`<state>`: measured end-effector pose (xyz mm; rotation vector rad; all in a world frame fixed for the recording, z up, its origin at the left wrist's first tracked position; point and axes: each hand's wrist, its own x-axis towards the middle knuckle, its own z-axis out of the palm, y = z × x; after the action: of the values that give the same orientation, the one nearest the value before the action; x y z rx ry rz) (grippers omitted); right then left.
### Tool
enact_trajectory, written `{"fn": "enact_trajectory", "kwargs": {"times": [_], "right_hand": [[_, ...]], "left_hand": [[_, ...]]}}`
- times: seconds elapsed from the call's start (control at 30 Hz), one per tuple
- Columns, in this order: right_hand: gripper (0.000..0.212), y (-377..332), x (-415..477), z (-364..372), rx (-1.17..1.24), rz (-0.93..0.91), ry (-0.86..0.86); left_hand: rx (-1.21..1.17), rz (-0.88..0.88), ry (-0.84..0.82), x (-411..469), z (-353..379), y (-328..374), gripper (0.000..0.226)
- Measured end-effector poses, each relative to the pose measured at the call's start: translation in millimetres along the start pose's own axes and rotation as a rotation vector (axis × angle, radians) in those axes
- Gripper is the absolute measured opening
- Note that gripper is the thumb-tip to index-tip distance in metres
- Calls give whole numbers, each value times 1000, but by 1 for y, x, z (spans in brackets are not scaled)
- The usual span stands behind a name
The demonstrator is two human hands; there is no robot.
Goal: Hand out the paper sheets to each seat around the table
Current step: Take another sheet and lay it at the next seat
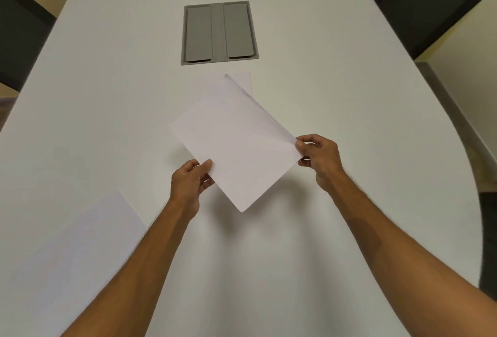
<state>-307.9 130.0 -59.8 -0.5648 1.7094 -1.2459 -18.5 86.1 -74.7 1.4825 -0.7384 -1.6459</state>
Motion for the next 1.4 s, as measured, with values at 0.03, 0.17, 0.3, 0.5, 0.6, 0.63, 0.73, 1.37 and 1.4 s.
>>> {"fn": "enact_trajectory", "kwargs": {"times": [0.03, 0.17, 0.3, 0.5, 0.6, 0.63, 0.73, 1.37, 1.4], "right_hand": [[6, -1, -6, -7, 4, -7, -8], [10, 0, -29, -36, 89, 11, -21], [18, 6, -56, -63, 281, 83, 18], [26, 28, -100, -89, 429, 119, -2], [18, 43, -115, -98, 357, 107, 46], [17, 47, -119, -103, 335, 106, 70], [13, 54, -122, -123, 292, 95, 120], [15, 117, -95, -282, 46, 243, 437], [18, 120, -92, -287, 33, 250, 458]], "left_hand": [[-17, -6, -11, -7, 1, -3, 15], [-93, -60, -64, -36, 7, -15, 20], [-105, -74, -78, -65, 22, -29, 19], [-154, -79, -57, -97, 53, -49, 19], [-180, -100, -71, -110, 71, -58, 22], [-185, -113, -77, -113, 77, -61, 23], [-194, -141, -88, -118, 88, -68, 26], [325, -151, -132, -79, 148, -121, 11], [352, -146, -138, -78, 153, -125, 11]]}}
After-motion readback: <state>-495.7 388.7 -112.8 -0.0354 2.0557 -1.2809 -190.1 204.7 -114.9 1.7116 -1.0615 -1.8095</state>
